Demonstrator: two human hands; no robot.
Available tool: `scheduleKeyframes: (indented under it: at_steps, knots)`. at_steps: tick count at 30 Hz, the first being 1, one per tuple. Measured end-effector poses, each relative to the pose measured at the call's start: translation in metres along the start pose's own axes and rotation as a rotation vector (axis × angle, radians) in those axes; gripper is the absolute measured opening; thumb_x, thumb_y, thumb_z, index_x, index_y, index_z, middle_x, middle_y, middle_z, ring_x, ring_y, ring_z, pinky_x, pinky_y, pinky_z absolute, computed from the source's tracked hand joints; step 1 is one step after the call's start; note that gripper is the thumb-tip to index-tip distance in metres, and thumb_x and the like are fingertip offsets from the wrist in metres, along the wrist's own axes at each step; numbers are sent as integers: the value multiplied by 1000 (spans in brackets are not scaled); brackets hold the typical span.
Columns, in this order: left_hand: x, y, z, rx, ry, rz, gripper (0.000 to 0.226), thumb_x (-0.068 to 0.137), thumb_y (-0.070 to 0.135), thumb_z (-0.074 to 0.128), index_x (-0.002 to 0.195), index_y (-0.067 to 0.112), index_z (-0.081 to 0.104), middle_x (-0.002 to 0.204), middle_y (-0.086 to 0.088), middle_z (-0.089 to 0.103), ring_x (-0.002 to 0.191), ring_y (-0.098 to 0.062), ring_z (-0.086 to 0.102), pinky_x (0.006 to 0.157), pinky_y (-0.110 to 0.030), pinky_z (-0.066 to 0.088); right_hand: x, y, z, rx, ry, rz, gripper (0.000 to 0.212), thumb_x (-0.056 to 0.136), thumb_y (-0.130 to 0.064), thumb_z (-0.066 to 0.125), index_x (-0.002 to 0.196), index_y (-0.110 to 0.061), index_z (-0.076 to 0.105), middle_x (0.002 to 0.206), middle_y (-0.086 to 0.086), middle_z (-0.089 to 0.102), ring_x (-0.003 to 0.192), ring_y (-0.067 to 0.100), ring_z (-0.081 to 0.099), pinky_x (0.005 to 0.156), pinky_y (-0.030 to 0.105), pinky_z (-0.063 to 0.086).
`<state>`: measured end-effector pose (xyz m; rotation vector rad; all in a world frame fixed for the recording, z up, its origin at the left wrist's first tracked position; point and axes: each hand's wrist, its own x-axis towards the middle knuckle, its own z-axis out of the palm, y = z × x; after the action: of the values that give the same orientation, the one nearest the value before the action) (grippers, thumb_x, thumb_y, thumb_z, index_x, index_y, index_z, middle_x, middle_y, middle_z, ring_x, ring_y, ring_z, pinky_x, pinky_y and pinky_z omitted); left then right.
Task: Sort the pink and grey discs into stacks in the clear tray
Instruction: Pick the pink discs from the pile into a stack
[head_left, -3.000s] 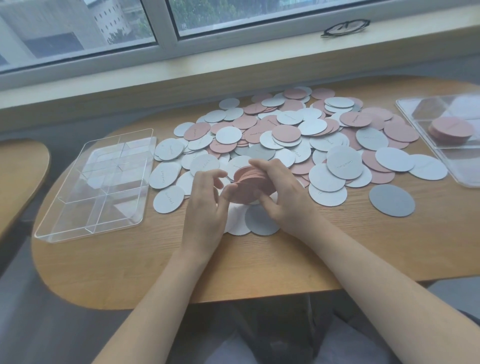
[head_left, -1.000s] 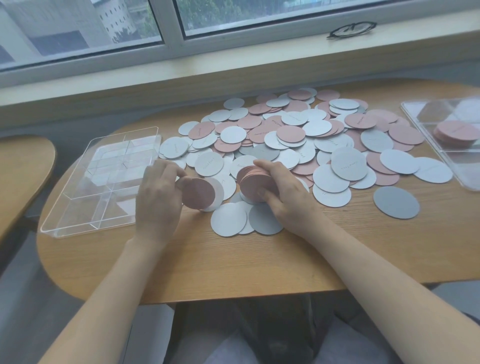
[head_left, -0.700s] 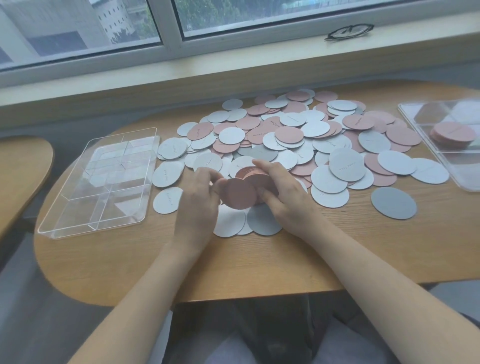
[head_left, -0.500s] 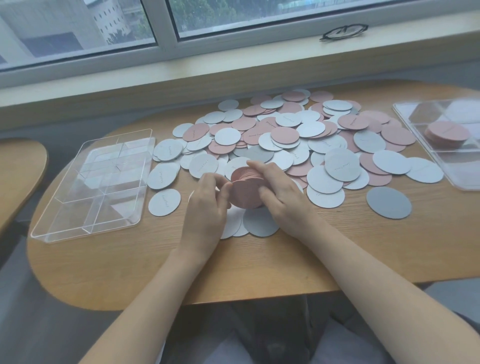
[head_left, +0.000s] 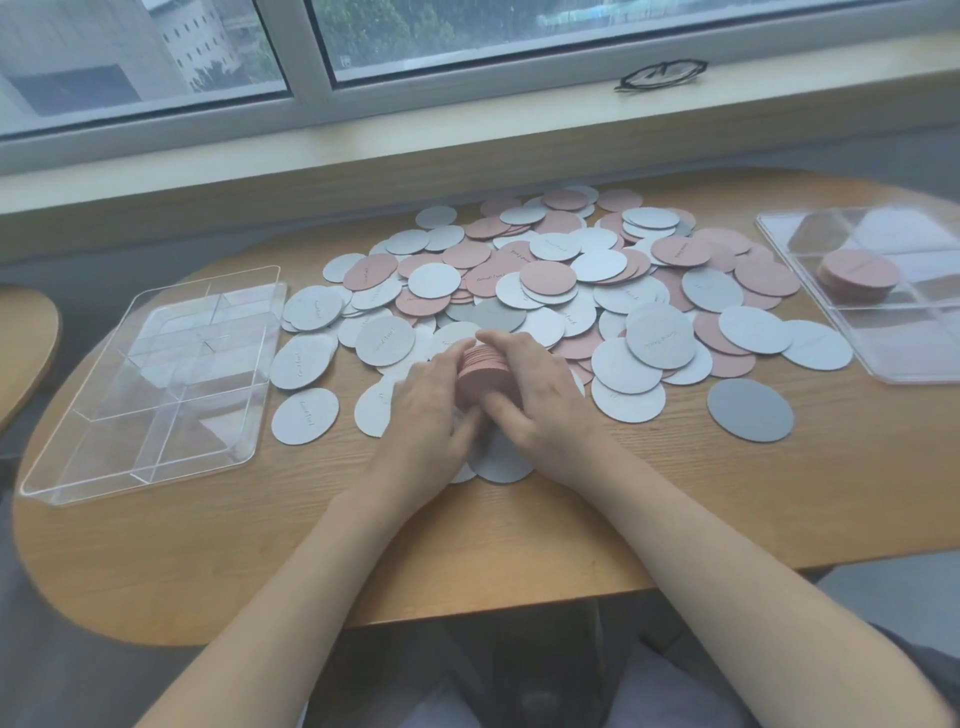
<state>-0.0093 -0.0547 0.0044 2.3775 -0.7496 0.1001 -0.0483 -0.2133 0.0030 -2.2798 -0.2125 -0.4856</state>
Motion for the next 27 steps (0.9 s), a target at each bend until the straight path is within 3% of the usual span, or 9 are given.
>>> scheduleKeyframes:
  at_steps: [4,6,8,10,13,15,18,23,27]
  knots:
    - [-2,4,3,-48,-9,-3,67,88,31,45,152,15,33,141,0,50,121,-16,41,101,-26,24,0,-2,-5,43,-67,-10,62,90,-40,50,147,-22,36,134,-4,48,128,8,41,110,30,28]
    - [-3,3,2,-125,-3,-26,62,88,39,48,146,18,39,133,4,55,119,-14,47,105,-33,33,0,-5,-8,119,-91,25,58,92,-44,49,147,-25,37,135,-6,48,128,6,41,110,26,28]
    - [-3,1,0,-217,7,-39,52,88,38,58,136,24,45,125,8,61,115,-17,56,100,-44,45,0,-7,-12,229,-42,74,52,93,-47,45,141,-26,46,133,-7,53,125,6,46,106,22,33]
    - [-5,1,-2,-268,27,-44,44,86,37,67,125,30,48,117,12,63,110,-15,59,93,-43,49,3,0,-21,232,112,65,39,95,-38,46,128,-18,58,120,-1,61,112,8,56,98,24,43]
    - [-8,2,-3,-261,29,-18,43,86,38,71,122,32,49,116,15,63,110,-13,58,93,-40,47,11,29,-48,-113,219,63,25,90,-15,54,112,-13,65,108,2,61,101,19,58,91,38,46]
    - [-9,2,-2,-253,21,-2,41,86,42,69,121,35,48,114,14,63,110,-15,57,93,-41,47,13,49,-66,-346,73,138,24,89,-14,59,112,-16,65,113,2,59,107,25,55,96,41,39]
    - [-8,2,-4,-276,28,8,37,86,42,68,117,34,49,112,14,64,108,-13,59,92,-37,48,10,62,-79,-520,-153,178,33,91,-35,62,120,-20,62,123,0,54,117,25,49,102,41,32]
    - [-11,6,-8,-386,16,8,35,87,34,70,117,25,54,110,16,68,107,-6,62,87,-19,46,10,56,-83,-729,-234,175,55,89,-61,41,130,-27,54,130,-4,48,123,20,42,107,39,27]
    - [-12,7,-10,-424,7,2,35,89,27,74,118,23,55,110,16,68,108,-5,63,86,-15,45,10,54,-87,-751,-315,191,61,85,-60,50,138,-29,47,138,-2,42,129,20,38,109,42,27]
